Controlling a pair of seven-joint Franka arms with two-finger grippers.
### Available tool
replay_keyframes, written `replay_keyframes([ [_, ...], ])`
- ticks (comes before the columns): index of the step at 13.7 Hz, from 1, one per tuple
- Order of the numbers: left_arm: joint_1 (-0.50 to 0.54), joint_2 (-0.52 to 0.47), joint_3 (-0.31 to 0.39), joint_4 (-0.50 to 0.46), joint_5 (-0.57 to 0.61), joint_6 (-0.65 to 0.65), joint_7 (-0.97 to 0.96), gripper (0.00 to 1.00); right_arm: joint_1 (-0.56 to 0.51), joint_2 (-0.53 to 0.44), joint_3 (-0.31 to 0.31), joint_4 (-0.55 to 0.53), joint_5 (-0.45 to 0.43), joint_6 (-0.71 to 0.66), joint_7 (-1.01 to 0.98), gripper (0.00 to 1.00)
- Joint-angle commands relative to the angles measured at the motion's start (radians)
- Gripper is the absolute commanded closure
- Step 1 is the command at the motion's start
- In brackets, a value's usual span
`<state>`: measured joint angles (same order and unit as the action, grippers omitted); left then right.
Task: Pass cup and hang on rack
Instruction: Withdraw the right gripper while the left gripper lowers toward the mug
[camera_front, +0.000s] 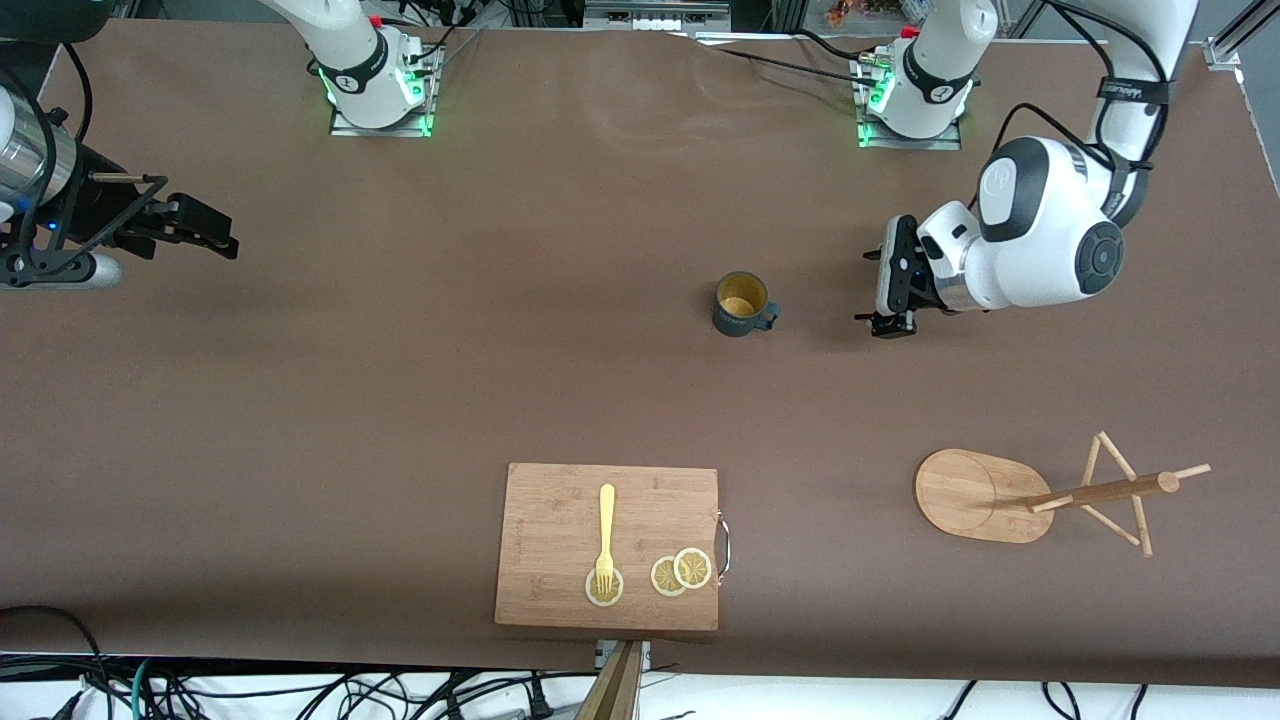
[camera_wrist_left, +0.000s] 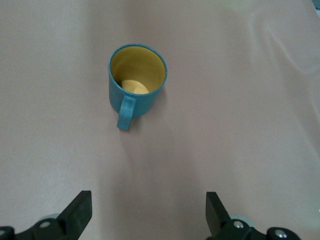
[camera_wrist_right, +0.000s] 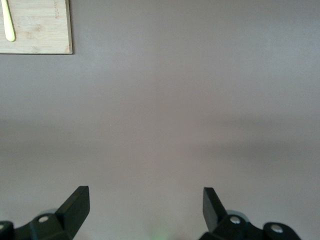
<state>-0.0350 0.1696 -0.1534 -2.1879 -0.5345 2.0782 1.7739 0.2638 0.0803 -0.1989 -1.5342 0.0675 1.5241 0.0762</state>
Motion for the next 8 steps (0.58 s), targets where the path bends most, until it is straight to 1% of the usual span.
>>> replay_keyframes([
  [1,0.001,-0.045,0.002,-0.140,-0.177,0.140,0.226,0.00,0.006,0.004,0.003,-0.017,0.014,0.008,-0.006,0.00],
  [3,-0.005,-0.022,-0.002,-0.171,-0.316,0.187,0.361,0.00,0.012,0.006,0.006,-0.011,0.002,0.010,0.011,0.00],
  [5,-0.005,0.028,-0.002,-0.171,-0.421,0.200,0.465,0.00,0.009,0.006,0.004,-0.007,-0.006,0.010,0.010,0.00],
  [7,-0.005,0.079,-0.002,-0.167,-0.496,0.238,0.544,0.00,0.012,0.016,0.003,-0.001,-0.009,0.030,0.008,0.00],
  [8,-0.008,0.106,-0.003,-0.159,-0.539,0.241,0.579,0.00,0.011,0.018,0.006,-0.003,-0.029,0.031,0.008,0.00],
])
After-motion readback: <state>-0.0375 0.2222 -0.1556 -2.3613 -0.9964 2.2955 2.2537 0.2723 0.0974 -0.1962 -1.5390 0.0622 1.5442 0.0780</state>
